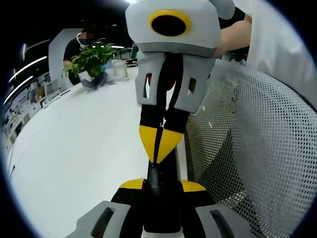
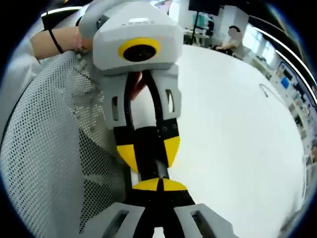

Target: Press the specified remote control buttons in sequence, fully releasing each button before pressing the next.

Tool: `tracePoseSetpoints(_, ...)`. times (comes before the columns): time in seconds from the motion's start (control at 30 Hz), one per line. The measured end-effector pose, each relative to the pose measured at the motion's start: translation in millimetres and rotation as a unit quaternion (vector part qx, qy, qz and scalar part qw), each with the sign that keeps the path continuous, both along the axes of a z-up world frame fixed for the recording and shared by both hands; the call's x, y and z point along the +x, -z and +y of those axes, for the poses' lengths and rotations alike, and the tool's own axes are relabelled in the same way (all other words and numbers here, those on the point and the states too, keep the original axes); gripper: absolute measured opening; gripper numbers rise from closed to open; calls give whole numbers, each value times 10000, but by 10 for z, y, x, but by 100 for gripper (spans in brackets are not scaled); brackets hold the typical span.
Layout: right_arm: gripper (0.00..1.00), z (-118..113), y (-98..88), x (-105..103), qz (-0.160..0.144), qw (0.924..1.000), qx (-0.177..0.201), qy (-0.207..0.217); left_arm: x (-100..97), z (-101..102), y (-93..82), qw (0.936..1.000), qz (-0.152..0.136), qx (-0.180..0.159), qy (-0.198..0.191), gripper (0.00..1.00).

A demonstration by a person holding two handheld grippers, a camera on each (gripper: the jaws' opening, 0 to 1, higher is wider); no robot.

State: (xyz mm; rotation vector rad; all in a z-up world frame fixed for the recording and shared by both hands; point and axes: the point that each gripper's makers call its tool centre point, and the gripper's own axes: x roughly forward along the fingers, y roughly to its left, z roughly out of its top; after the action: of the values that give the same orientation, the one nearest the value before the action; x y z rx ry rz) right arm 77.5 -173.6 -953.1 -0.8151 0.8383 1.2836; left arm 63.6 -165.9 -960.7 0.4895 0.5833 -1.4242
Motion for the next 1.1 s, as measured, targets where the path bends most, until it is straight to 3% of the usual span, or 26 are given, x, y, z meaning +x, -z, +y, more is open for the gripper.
tracePoseSetpoints(0.1, 0, 56, -25, 2, 287, 9992, 213, 183, 0, 0, 0, 10000, -9, 3, 12, 25)
tracePoseSetpoints(0.27, 0, 56, 26, -31, 408, 9991, 49, 55, -2, -2, -2, 10000, -3, -1, 11, 25)
tracePoseSetpoints(0.53, 0, 65, 47, -12, 979, 9951, -101, 123, -8, -6, 5, 10000, -19, 8, 32, 25)
tracePoseSetpoints(0.73, 0, 72, 62, -6, 1167, 9922, -364, 230, -9, -8, 3, 10000, -33, 21, 45, 25)
tracePoseSetpoints(0.9, 0, 87, 79, 13, 1200, 9908, -530, 328, -5, -6, 3, 10000, -30, 16, 36, 25)
tracePoseSetpoints(1.1, 0, 67, 63, 1, 876, 9951, -356, 305, -2, -4, -1, 10000, -20, 7, 25, 25)
